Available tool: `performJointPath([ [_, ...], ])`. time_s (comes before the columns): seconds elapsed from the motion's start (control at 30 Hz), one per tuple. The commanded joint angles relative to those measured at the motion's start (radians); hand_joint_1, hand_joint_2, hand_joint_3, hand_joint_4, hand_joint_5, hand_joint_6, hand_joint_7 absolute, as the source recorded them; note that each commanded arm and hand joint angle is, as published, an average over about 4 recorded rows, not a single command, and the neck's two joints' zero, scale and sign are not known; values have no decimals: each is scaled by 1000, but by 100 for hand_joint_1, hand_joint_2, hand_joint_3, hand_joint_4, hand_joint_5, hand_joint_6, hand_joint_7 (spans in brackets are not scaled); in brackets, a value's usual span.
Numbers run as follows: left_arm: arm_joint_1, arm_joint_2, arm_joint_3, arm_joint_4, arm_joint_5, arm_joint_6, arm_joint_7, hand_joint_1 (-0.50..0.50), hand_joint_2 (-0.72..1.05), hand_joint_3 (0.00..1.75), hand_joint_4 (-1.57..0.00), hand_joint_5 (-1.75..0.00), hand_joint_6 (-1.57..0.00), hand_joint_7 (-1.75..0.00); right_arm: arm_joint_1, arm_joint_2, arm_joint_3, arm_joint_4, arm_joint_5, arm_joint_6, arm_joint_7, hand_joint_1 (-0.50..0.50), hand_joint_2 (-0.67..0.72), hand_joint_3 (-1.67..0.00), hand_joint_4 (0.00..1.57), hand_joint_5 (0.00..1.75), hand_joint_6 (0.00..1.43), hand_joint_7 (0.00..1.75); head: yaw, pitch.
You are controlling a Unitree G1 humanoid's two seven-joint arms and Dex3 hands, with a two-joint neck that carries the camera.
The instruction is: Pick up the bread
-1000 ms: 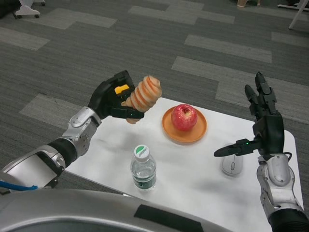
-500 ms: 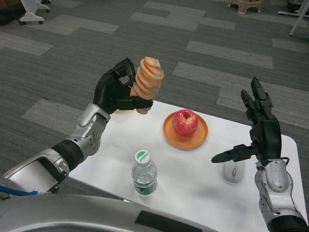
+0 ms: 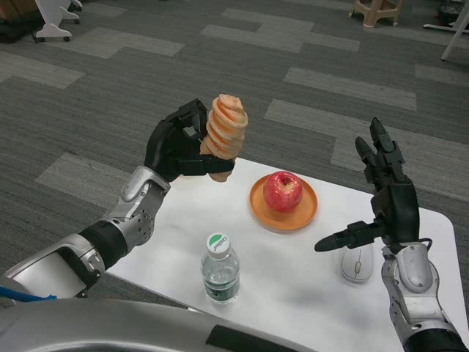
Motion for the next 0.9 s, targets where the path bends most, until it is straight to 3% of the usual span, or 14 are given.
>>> performJointPath([
  [0.03, 11, 0, -7, -6, -3, -7, 5, 50, 94, 2, -153, -175, -91, -168, -16, -3, 3, -5, 3, -8, -2, -42, 15, 0, 0, 19, 0, 0, -3, -2],
  [0.4, 11, 0, -25, -6, -3, -7, 6, 50, 87, 4, -153, -175, -90, -168, -16, -3, 6, -6, 3, -8, -1, -42, 15, 0, 0, 19, 0, 0, -5, -3],
  [0.6, 10, 0, -26, -6, -3, -7, 6, 50, 96, 9, -153, -175, -91, -168, -17, -3, 6, -8, 4, -8, -2, -42, 15, 0, 0, 19, 0, 0, -5, -3],
  [0.9, 10, 0, -26, -6, -3, -9, 8, 50, 87, 9, -153, -175, -92, -168, -19, -3, 6, -8, 5, -8, -2, -42, 15, 0, 0, 19, 0, 0, -2, -7],
])
